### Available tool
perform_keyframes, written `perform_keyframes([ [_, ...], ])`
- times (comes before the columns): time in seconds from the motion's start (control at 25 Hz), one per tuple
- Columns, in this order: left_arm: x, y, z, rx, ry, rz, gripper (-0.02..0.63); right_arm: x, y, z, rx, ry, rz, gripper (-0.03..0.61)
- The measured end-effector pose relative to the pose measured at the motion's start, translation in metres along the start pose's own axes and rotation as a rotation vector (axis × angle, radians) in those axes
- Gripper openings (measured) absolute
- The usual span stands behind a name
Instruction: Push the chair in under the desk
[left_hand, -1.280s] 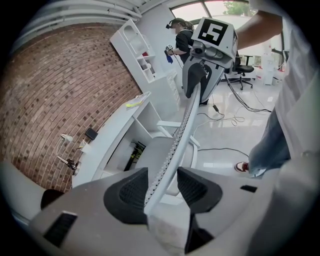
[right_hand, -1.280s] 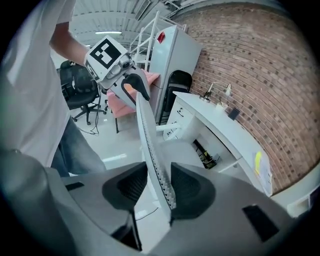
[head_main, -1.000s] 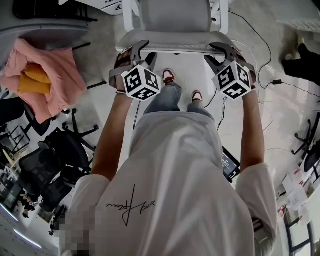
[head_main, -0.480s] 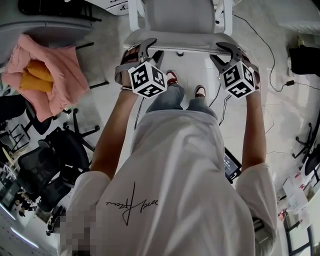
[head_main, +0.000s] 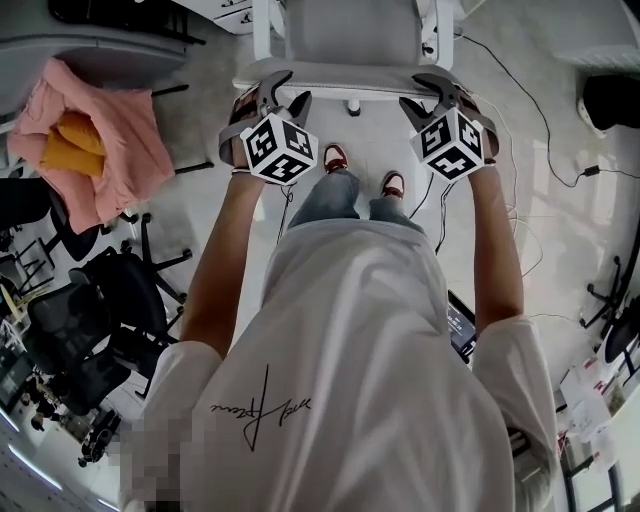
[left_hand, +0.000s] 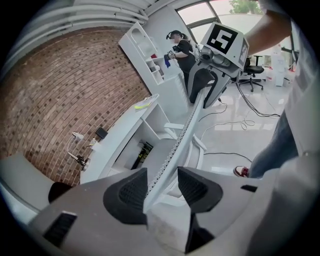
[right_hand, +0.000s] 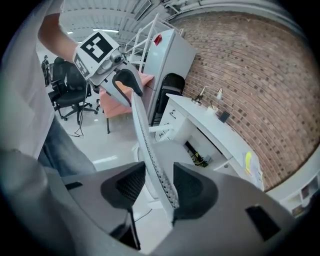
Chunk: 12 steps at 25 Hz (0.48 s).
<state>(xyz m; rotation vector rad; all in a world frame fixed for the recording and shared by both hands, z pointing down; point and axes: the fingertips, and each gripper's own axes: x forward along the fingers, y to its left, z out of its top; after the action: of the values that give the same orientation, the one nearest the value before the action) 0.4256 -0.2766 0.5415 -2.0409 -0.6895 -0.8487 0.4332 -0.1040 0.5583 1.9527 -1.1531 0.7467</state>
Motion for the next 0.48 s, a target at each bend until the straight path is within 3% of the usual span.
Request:
perform_keyframes([
  [0.28,-0.026,-0.020,0.003,-0.097,-0.019,0.048,0.179,-0.013,-0.003,-0.002,0.017,-0.061,0.019,0.186],
  [0.48,-0.039,-0.042,0.002,-0.298,-0.066,0.009,0.172,-0.030,0.000,0.000,0.022,-0.090,-0.002,0.169],
])
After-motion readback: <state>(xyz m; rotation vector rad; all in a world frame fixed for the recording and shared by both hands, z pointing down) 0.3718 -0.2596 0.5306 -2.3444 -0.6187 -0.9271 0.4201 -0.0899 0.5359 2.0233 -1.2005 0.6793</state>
